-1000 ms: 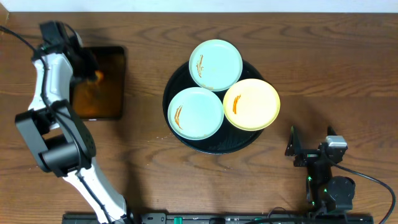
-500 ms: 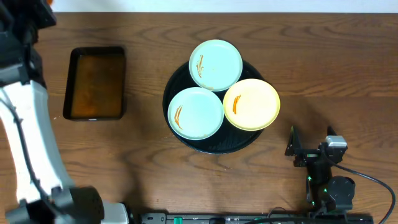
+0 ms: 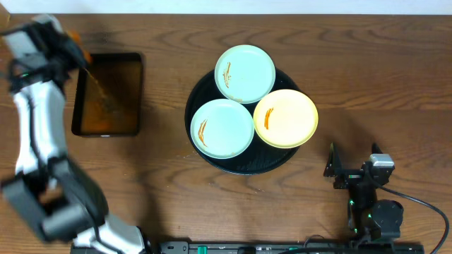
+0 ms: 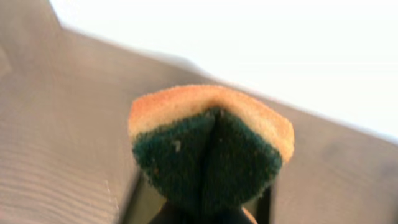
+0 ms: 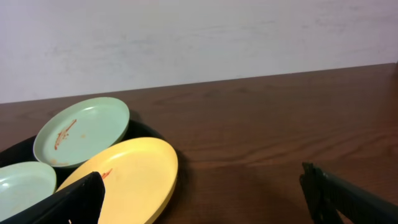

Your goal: Clean dirty plates on tray and stack at the side

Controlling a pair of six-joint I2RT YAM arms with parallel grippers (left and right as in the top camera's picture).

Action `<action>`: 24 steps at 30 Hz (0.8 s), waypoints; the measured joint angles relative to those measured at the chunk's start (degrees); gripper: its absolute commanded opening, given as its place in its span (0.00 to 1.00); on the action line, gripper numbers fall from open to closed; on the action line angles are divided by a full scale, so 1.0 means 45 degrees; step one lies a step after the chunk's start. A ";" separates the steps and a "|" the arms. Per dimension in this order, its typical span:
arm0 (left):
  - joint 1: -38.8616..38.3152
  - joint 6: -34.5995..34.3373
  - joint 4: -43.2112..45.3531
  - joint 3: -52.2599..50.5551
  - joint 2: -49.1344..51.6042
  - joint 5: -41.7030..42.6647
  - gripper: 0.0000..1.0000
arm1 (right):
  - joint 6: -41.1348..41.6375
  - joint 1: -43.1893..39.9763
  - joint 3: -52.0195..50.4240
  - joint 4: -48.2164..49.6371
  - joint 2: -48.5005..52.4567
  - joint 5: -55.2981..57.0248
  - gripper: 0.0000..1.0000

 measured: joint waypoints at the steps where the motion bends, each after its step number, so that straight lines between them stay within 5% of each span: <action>1: 0.0015 0.0005 0.0359 0.0204 -0.0670 0.0131 0.07 | 0.0000 0.0000 0.0000 0.0000 0.0000 0.0000 0.99; 8: -0.0015 0.0005 0.1088 0.1166 -0.3730 0.0607 0.07 | 0.0000 0.0000 0.0000 0.0000 0.0000 0.0000 0.99; 18: -0.0010 0.0005 -0.1229 -0.1307 0.1894 0.0617 0.07 | 0.0000 0.0000 0.0000 0.0005 0.0000 0.0000 0.99; 24: 0.0010 -0.0015 0.1010 -0.1579 0.0903 0.2161 0.07 | 0.0000 0.0000 0.0000 0.0000 0.0000 0.0000 0.99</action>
